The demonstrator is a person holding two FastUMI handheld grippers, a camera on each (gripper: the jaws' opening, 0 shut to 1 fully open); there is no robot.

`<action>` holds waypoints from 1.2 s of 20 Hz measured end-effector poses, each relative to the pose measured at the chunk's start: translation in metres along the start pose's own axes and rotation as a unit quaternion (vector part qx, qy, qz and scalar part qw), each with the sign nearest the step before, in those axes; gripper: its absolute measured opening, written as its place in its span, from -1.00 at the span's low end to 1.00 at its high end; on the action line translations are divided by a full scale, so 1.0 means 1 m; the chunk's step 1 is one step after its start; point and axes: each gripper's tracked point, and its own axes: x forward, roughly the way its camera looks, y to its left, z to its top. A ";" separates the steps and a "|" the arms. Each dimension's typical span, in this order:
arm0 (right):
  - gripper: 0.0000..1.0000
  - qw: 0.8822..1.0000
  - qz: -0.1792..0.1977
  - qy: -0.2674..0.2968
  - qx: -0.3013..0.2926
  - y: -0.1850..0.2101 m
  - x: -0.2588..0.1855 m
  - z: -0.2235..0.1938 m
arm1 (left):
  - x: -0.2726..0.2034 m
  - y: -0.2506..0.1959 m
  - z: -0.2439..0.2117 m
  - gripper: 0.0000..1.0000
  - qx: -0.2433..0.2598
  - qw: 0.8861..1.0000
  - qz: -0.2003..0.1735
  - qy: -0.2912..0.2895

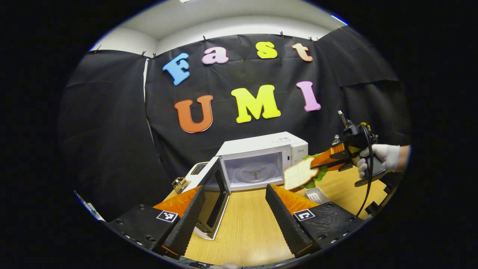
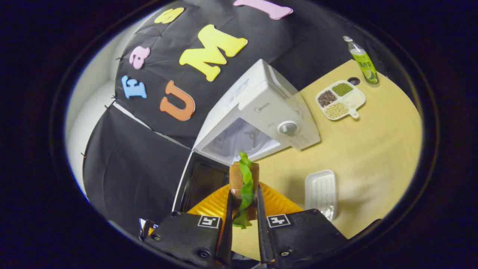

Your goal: Open the microwave oven with the left hand, put the food in, and close the microwave oven.

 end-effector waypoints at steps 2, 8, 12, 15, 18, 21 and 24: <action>-0.35 0.998 -0.005 -0.053 0.015 0.012 0.034 -0.002 | -0.003 0.008 -0.003 0.94 -0.001 1.000 -0.006 -0.001; -0.36 0.978 -0.026 -0.178 0.106 0.019 0.125 -0.008 | 0.004 0.032 -0.022 0.93 0.018 1.000 -0.003 -0.002; -0.36 0.954 -0.034 -0.257 0.153 0.011 0.174 0.004 | 0.015 0.042 -0.034 0.94 0.016 1.000 -0.006 0.004; -0.36 0.950 -0.037 -0.261 0.167 0.005 0.214 0.010 | 0.017 0.051 -0.035 0.94 0.017 1.000 -0.006 0.002; -0.36 0.943 -0.053 -0.277 0.175 -0.004 0.244 0.022 | 0.026 0.061 -0.040 0.94 0.022 1.000 -0.005 0.009; -0.53 0.942 -0.065 -0.289 0.160 -0.006 0.268 0.031 | 0.034 0.070 -0.041 0.93 0.024 1.000 -0.005 0.010; -0.30 0.943 -0.082 -0.295 0.129 -0.013 0.281 0.033 | 0.040 0.076 -0.041 0.94 0.022 1.000 -0.006 0.009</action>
